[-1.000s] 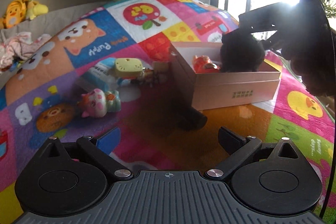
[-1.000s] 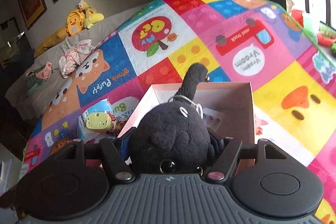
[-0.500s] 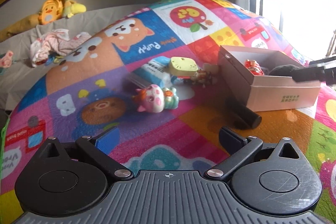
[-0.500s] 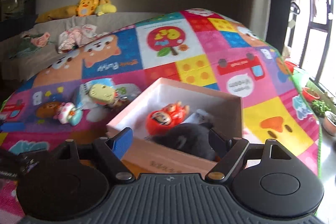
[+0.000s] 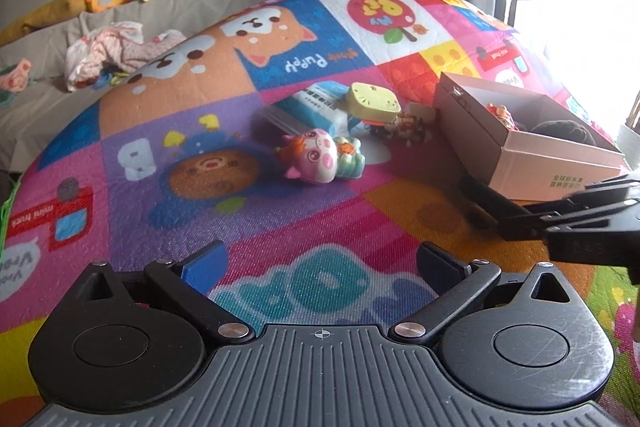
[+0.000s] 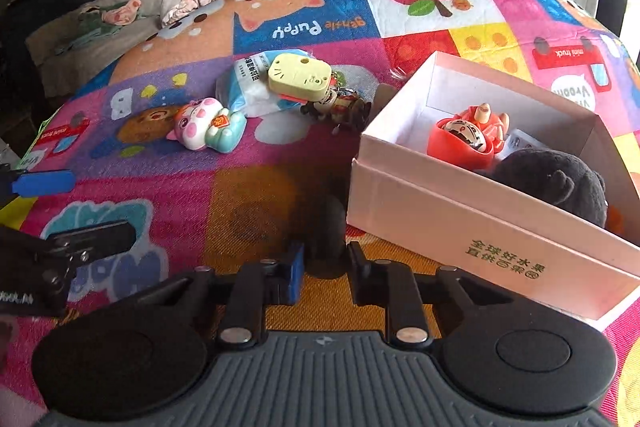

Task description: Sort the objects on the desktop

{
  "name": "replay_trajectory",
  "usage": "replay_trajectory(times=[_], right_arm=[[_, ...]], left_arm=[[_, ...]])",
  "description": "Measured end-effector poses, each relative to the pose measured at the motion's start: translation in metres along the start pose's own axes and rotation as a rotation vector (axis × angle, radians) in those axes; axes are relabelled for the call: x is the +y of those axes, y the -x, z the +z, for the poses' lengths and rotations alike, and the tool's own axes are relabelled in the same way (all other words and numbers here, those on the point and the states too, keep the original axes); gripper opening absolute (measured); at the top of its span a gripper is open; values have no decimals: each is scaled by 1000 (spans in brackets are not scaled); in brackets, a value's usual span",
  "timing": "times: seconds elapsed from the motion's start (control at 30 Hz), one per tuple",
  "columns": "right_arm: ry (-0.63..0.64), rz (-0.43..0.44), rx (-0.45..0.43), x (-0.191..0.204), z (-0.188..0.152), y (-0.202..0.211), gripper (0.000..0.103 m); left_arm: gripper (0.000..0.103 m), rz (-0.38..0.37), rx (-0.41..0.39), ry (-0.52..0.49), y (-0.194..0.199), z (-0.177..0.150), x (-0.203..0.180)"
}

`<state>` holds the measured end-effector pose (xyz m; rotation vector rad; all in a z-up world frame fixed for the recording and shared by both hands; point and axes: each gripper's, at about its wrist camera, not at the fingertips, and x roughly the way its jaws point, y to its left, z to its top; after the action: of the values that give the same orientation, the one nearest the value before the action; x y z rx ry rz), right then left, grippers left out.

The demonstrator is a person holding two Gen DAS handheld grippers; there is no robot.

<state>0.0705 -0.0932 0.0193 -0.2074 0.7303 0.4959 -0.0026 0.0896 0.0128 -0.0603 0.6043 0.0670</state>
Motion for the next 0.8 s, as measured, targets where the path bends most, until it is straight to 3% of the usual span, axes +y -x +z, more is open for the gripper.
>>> replay_trajectory(times=[0.13, 0.23, 0.27, 0.33, 0.37, 0.4, 0.5, 0.6, 0.73, 0.8], right_arm=[[48, 22, 25, -10, -22, 28, 22], [81, -97, -7, -23, -36, 41, 23], [83, -156, -25, -28, -40, 44, 26], [52, -272, -51, -41, -45, 50, 46], [17, -293, -64, -48, -48, 53, 62], [-22, -287, -72, -54, -50, 57, 68], [-158, -215, -78, -71, -59, 66, 74], [-220, -187, -89, -74, -69, 68, 82], [-259, -179, -102, -74, -75, 68, 85], [-282, -177, -113, -77, -76, 69, 92]], left_arm=[[103, 4, 6, -13, 0, 0, -2], [103, 16, 12, -29, -2, 0, -6], [103, 21, 14, -36, -2, 0, -7], [103, 29, 20, -51, -3, 1, -10], [103, 31, 24, -58, -4, 2, -12], [103, 29, 28, -60, -6, 3, -13], [103, 27, 24, -58, -15, 12, -16], [103, 76, -6, -73, -35, 31, -21], [103, 146, -4, -60, -73, 60, -23], [102, 181, 9, -65, -88, 67, -25]])
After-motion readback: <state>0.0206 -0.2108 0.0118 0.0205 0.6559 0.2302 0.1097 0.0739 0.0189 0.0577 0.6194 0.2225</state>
